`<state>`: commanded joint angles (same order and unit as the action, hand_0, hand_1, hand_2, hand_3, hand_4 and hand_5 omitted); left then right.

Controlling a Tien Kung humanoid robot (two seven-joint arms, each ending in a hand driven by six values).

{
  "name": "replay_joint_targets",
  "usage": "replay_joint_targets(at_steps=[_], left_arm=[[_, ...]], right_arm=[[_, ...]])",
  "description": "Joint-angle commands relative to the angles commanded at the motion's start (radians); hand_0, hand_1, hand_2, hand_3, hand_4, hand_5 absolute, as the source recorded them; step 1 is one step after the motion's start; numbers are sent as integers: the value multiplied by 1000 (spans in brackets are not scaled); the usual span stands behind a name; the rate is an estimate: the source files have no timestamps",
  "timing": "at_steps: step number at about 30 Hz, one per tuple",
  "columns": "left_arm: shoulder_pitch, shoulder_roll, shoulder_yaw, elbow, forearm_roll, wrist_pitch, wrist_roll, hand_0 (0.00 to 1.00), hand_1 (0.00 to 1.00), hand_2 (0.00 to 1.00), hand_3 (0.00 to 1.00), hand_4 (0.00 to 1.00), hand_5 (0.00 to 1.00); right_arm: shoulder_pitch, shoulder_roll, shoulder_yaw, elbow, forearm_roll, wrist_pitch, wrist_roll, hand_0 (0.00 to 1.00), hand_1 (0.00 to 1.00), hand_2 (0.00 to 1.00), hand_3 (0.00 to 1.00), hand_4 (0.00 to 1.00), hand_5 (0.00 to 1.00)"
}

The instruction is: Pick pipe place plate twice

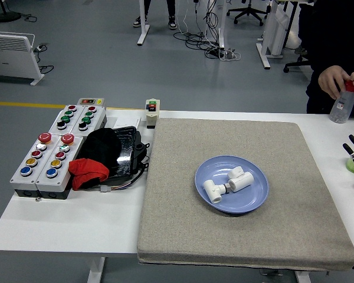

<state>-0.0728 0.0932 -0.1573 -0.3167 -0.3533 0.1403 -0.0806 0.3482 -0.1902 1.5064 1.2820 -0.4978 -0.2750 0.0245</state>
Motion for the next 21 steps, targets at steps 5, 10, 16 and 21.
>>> replay_joint_targets(at_steps=[5, 10, 16, 21], left_arm=[[1, 0, -2, 0, 1, 0, -1, 709, 696, 732, 697, 403, 998], [-1, 1, -6, -1, 3, 1, -1, 709, 697, 733, 697, 402, 998], [-3, 1, -3, 0, 1, 0, -1, 709, 696, 733, 697, 402, 998], [-2, 0, -3, -1, 0, 0, -3, 708, 696, 733, 697, 403, 998]], right_arm=[[-3, 1, 6, 1, -3, -5, -1, 828, 782, 865, 815, 540, 514], [-1, 1, 9, 2, -3, -6, -2, 825, 782, 862, 814, 534, 522], [-2, 1, 12, 0, -2, -10, -3, 825, 781, 860, 811, 534, 521], [-5, 3, 14, -1, 4, -13, -3, 825, 780, 860, 811, 530, 527]])
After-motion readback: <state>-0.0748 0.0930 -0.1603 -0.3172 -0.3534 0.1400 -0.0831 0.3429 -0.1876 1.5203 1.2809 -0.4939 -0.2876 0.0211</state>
